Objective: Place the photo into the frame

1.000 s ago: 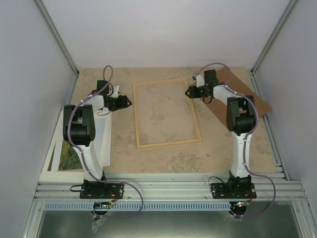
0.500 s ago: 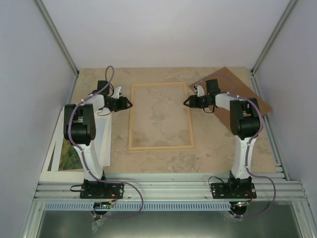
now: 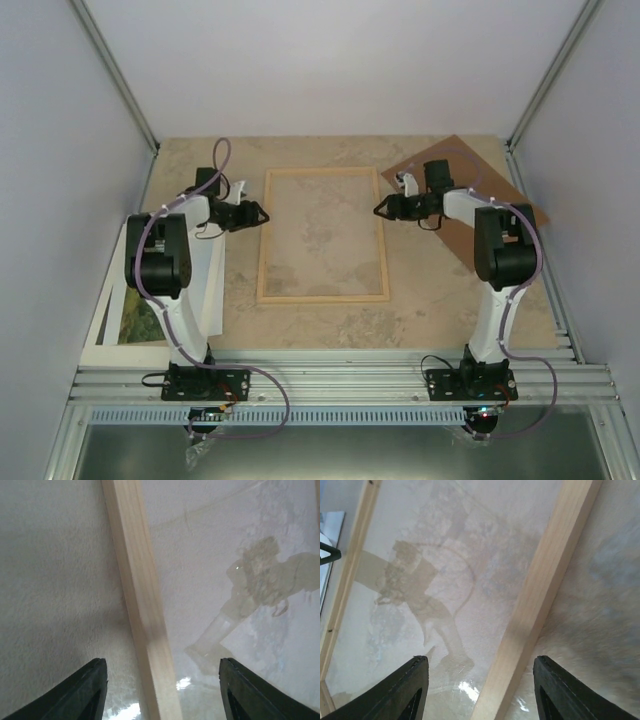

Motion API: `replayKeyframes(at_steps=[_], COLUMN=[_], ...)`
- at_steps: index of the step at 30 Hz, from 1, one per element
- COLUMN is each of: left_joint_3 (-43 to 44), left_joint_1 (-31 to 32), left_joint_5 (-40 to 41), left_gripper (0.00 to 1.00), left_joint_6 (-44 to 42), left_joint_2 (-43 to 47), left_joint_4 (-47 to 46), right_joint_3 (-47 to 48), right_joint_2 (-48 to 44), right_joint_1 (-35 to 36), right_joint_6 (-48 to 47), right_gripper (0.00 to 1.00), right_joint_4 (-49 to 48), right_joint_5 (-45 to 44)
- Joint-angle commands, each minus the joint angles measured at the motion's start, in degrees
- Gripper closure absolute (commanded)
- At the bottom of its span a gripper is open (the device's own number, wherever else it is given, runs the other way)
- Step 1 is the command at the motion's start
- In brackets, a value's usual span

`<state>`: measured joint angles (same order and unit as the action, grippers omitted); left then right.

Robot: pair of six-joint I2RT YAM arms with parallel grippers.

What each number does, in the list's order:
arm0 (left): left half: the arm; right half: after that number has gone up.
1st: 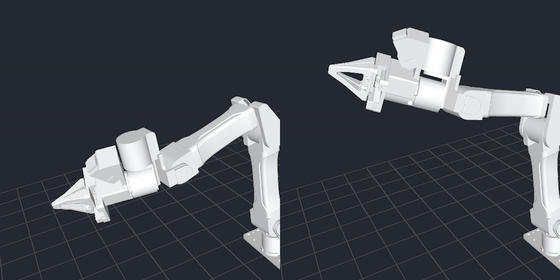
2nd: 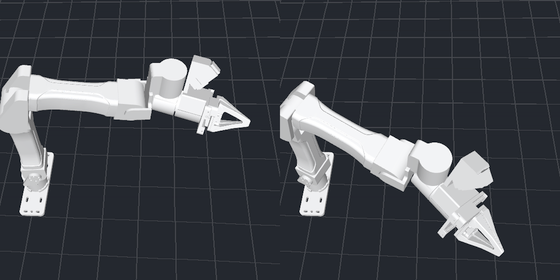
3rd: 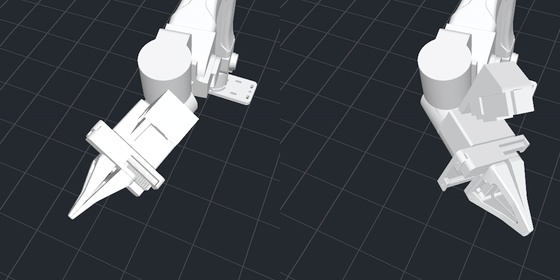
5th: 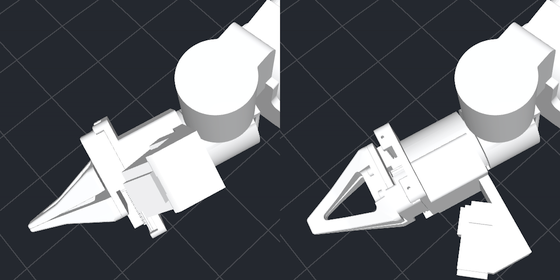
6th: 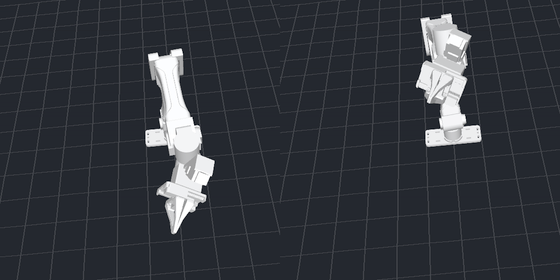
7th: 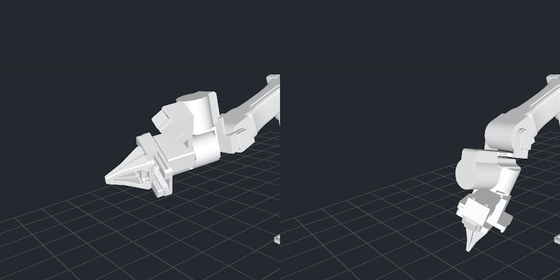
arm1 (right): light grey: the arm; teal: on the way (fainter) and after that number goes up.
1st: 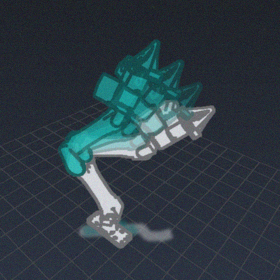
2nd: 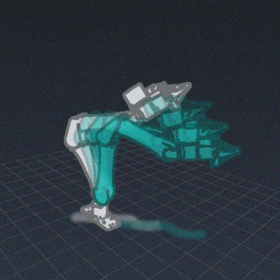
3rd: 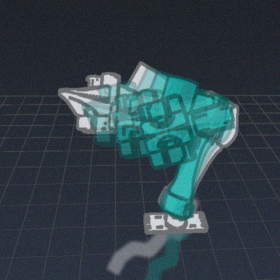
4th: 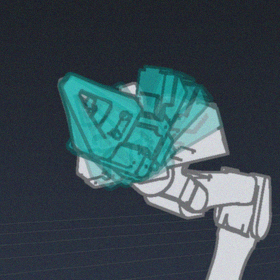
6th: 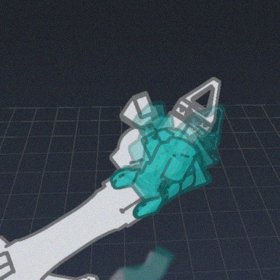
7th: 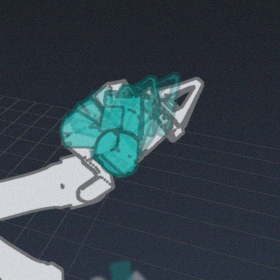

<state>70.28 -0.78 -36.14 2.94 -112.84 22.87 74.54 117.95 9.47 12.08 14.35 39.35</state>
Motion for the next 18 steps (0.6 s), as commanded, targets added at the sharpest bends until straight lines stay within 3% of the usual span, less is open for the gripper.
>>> replayKeyframes(at_steps=[1, 9, 14, 18], left_joint_3=[0.56, 5.83, 6.66, 6.80], left_joint_1=[-0.10, 0.26, 3.47, 7.11], left_joint_5=[2.20, 5.22, 8.22, 10.51], left_gripper=[0.33, 0.23, 0.20, 0.19], left_joint_6=[-2.49, -5.98, -7.94, -9.32], left_joint_2=[6.33, 8.15, 8.94, 9.21], left_joint_4=[-0.67, 0.16, -0.30, -1.05], right_joint_3=[4.37, 12.27, 18.46, 17.65], right_joint_2=[-4.95, -0.04, 6.15, 8.33], right_joint_1=[-4.19, -13.94, -16.29, -16.29], right_joint_6=[-11.15, -19.85, -21.40, -24.40], right_gripper=[0.38, 0.22, 0.18, 0.18], right_joint_4=[6.32, 14.48, 19.56, 22.04], right_joint_5=[0.22, -12.40, -16.25, -20.92])
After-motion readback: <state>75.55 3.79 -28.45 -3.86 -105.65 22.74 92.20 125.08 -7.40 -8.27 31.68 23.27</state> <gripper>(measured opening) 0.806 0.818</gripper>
